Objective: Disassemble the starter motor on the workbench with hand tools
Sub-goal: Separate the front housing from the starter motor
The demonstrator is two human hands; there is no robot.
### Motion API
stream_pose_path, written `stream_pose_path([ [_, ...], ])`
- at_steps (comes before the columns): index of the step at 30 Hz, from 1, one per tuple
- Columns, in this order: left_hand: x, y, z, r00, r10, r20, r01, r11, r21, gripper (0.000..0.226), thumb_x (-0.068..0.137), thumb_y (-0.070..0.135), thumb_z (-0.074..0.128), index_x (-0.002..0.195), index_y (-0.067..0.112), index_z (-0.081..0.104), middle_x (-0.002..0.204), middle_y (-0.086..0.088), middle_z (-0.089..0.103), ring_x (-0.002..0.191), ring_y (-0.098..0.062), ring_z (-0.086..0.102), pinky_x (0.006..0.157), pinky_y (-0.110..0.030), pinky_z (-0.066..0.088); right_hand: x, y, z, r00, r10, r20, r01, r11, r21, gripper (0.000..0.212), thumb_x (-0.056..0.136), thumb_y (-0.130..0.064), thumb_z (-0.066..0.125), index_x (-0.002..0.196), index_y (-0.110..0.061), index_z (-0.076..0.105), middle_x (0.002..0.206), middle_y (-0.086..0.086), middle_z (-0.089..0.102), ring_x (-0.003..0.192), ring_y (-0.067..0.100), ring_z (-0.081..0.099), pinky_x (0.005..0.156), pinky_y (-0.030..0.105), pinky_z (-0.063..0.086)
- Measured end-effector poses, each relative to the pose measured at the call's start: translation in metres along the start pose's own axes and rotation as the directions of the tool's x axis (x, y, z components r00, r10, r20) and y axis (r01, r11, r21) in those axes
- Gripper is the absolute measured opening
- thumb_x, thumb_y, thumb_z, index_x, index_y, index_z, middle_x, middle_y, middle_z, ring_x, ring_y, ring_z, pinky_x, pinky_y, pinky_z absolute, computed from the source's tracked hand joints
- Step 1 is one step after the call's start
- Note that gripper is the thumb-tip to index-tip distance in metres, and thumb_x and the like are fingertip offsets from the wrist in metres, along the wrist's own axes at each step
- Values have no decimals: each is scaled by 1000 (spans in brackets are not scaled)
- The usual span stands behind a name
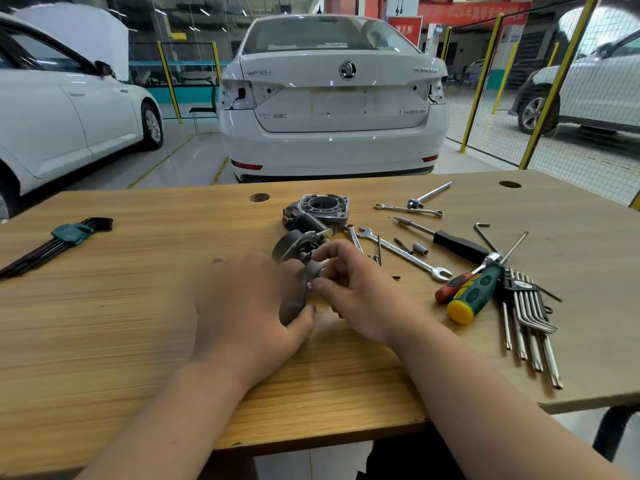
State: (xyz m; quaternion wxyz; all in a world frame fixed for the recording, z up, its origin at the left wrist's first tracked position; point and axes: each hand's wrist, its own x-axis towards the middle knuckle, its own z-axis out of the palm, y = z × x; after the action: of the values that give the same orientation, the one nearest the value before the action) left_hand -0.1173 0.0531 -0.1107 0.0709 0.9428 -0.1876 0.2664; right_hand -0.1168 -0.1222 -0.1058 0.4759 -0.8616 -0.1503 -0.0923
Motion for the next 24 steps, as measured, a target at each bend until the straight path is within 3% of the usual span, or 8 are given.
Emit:
stream_pose_path([
  [7, 0, 0, 3, 1000, 4, -19, -3, 1000, 15, 54, 77, 59, 40, 114, 30, 66, 105, -6, 59, 102, -32, 52, 93, -42, 25, 0, -3, 5, 999, -47, -12, 46, 998, -50, 31, 85, -11, 67, 100, -35, 53, 91, -15, 56, 84, -1, 54, 74, 16, 47],
  [10, -1, 0, 3, 1000, 4, -25, -3, 1000, 7, 53, 77, 59, 41, 114, 30, 66, 105, -5, 59, 101, -31, 51, 94, -43, 25, 2, -3, 6, 1000, -9, -10, 9, 997, 81, 25, 82, -7, 63, 95, -27, 54, 91, -5, 60, 82, 13, 58, 77, 37, 53],
  [12, 0, 0, 2, 1000, 5, -16, -4, 1000, 11, 55, 77, 60, 40, 115, 30, 65, 107, -5, 59, 102, -31, 51, 95, -43, 24, 5, -5, 9, 997, 70, -34, -61, 973, 223, 17, 85, -9, 59, 91, -24, 56, 85, 0, 60, 73, 18, 56, 69, 44, 51],
  [16, 2, 8, -3, 999, -22, 23, 21, 999, 38, 55, 75, 59, 36, 113, 29, 62, 109, -5, 60, 103, -33, 52, 96, -46, 27, 13, -6, 19, 959, 282, -44, -228, 850, 475, 11, 86, -16, 52, 84, -24, 59, 73, 2, 59, 55, 16, 53, 50, 34, 44],
  [20, 17, 13, -6, 984, -35, 175, 18, 995, 96, 39, 84, 62, 31, 110, 34, 37, 114, 4, 53, 108, -26, 47, 94, -47, 33, 15, -4, 21, 943, 326, -65, -249, 821, 513, 13, 72, -18, 54, 75, -30, 60, 72, -2, 62, 60, 15, 56, 54, 35, 46],
  [24, 36, 4, -8, 967, 52, 248, -80, 991, 105, 39, 86, 60, 37, 114, 32, 36, 106, 2, 45, 105, -22, 46, 74, -35, 34, 10, 2, 21, 960, 272, -72, -203, 846, 494, 17, 90, -5, 59, 87, -22, 61, 79, 1, 62, 67, 15, 60, 61, 34, 51],
])
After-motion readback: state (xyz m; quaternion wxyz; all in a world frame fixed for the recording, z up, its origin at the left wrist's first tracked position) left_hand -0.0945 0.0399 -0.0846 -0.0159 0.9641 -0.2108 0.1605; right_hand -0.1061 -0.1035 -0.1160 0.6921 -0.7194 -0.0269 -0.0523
